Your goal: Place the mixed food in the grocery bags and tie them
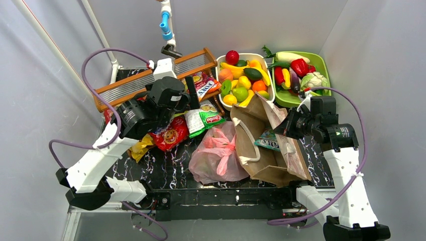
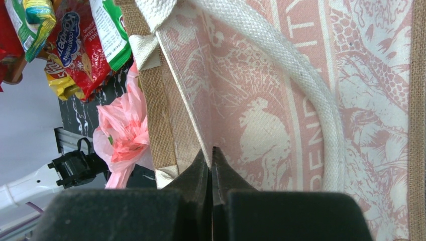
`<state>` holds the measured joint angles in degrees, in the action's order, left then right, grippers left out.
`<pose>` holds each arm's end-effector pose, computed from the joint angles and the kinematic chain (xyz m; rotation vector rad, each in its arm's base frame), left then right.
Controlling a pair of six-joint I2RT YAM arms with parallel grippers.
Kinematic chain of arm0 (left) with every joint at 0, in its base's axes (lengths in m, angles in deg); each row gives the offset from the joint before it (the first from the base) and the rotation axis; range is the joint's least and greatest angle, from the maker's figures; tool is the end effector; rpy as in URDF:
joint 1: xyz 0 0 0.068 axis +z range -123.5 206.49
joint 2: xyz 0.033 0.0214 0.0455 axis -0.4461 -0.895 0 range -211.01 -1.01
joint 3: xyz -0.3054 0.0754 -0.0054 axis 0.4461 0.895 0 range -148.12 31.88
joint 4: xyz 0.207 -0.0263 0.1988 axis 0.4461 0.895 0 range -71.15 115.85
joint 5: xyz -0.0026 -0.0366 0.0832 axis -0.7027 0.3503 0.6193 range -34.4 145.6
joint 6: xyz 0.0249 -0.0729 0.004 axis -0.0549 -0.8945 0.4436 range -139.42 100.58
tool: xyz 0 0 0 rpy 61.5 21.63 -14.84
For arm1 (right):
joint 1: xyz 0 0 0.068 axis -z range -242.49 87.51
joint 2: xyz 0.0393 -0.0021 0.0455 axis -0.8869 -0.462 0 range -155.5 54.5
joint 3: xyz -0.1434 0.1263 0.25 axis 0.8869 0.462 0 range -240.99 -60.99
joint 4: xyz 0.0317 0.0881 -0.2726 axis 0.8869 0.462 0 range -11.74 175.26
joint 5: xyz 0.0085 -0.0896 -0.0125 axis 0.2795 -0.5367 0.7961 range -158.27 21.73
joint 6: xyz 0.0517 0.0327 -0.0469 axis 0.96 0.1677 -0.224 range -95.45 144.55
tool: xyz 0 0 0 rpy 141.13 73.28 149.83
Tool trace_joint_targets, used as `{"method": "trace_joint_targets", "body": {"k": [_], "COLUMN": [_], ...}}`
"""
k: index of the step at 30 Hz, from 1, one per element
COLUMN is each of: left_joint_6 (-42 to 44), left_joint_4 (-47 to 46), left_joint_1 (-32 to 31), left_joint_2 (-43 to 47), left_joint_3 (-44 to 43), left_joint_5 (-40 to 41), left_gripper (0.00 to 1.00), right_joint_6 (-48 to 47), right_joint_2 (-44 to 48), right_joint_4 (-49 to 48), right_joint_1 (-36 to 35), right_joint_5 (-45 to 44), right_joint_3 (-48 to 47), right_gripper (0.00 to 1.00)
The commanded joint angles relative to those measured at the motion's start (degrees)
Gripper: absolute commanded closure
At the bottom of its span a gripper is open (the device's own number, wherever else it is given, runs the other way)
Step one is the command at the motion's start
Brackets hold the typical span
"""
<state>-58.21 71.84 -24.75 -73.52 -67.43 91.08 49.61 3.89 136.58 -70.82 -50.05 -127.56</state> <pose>0.1919 -0.1781 0.5268 -0.1721 1.9532 -0.4119 0.1675 0.0453 0.3919 0.1773 2.3500 0.6593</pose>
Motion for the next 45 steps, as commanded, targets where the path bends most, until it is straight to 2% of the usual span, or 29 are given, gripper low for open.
{"method": "trace_joint_targets", "body": {"k": [1, 6, 14, 23, 31, 40, 45], "left_joint_6": [1.33, -1.54, -3.56, -7.79, -9.33, -10.36, -13.09], "left_joint_4": [8.27, 12.17, 17.48, 23.54, 19.26, 10.70, 7.84], "left_joint_1": [0.44, 3.47, 14.31, 23.84, 33.46, 39.53, 41.17], "left_joint_2": [2.38, 7.75, 14.57, 16.08, 20.02, 22.66, 23.77], "left_joint_3": [-1.67, 2.36, 7.95, 13.23, 19.73, 26.21, 28.41], "left_joint_5": [8.21, 11.28, 7.11, 3.27, -2.98, -8.18, -6.99], "left_gripper": [0.02, 0.02, 0.02, 0.02, 0.02, 0.02, 0.02], "right_joint_6": [-0.45, -0.51, -0.60, -0.53, -0.59, -0.63, -0.69], "right_joint_2": [0.54, 1.02, 1.57, 1.52, 1.83, 2.08, 2.13], "right_joint_4": [-1.72, -1.77, -1.82, -1.30, -1.14, -1.29, -1.12], "right_joint_1": [-0.36, -0.36, -0.36, -0.37, -0.36, -0.36, -0.36], "right_joint_5": [1.61, 1.19, 1.12, 0.98, 0.77, 0.70, 0.50], "right_joint_3": [0.58, 0.95, 1.70, 1.41, 2.23, 3.01, 2.84], "right_gripper": [0.99, 0.99, 0.99, 0.99, 0.99, 0.99, 0.99]}}
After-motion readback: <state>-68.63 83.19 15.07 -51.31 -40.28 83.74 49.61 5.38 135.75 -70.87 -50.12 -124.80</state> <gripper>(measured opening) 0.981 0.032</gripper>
